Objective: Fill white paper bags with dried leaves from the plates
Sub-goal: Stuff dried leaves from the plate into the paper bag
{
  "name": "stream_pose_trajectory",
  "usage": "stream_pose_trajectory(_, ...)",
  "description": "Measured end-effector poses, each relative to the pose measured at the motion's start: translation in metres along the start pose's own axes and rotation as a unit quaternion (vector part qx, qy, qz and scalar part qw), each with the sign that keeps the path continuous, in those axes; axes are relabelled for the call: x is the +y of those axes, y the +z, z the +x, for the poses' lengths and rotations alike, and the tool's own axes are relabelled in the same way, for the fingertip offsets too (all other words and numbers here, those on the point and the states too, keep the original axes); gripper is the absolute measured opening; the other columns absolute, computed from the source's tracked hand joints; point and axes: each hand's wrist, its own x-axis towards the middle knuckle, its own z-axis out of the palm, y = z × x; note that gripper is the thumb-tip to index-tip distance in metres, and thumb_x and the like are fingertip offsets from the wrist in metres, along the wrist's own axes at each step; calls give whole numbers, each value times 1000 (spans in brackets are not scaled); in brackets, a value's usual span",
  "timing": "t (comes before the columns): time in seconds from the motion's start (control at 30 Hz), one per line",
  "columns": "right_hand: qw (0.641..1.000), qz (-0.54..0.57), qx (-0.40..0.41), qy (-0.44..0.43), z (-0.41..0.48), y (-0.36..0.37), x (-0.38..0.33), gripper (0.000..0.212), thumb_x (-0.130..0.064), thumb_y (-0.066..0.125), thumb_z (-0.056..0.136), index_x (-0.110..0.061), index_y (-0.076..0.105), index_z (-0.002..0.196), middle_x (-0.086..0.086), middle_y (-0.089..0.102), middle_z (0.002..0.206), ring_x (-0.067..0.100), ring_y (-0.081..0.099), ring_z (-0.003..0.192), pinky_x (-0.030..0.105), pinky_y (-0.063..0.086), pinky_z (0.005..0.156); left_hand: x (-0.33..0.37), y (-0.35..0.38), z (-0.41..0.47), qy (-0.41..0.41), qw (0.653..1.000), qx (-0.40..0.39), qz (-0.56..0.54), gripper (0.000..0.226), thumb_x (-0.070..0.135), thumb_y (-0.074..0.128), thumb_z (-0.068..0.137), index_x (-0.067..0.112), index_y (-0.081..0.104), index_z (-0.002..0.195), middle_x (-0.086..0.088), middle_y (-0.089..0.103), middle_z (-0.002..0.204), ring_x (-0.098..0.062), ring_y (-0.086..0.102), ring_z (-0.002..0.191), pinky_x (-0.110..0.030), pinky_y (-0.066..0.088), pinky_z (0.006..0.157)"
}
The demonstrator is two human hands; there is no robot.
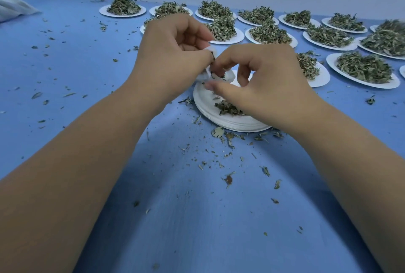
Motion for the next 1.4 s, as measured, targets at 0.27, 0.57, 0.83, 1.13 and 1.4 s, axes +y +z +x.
stream_pose_trajectory(0.27,992,59,103,30,3,-5,8,3,-27,76,87,-27,77,85,-23,67,75,7,49,53,9,35,60,-3,-4,1,17,1000,17,15,20,1,70,77,13,70,94,-2,68,86,-14,65,73,-44,61,76)
stream_pose_trajectory(0.57,990,-125,26,-55,4,-1,9,13,-25,70,90,-24,82,97,2,56,83,21,51,69,38,44,60,0,2,-1,22,999,-16,-33,21,-3,69,77,12,70,91,-1,66,80,-13,64,69,-29,58,67)
stream_pose_trajectory(0.83,988,104,102,44,3,-1,10,17,-11,68,89,-22,80,94,-11,66,77,4,59,71,10,40,65,0,-6,3,16,999,5,-33,25,-3,63,75,10,71,95,-3,68,87,-15,61,71,-31,56,66)
stream_pose_trajectory(1.13,988,14,66,137,7,1,21,26,-33,67,94,-33,73,119,-20,68,83,1,60,68,15,45,67,3,-7,0,44,998,-23,-39,35,-5,57,72,21,68,92,1,67,91,-16,54,62,-31,53,63)
stream_pose_trajectory(1.4,986,-17,155,60,7,-4,4,13,-30,61,92,-28,74,93,-18,64,72,6,59,67,13,42,66,3,-9,4,22,998,35,-48,27,-3,61,76,18,69,90,3,69,87,-20,54,67,-29,50,61)
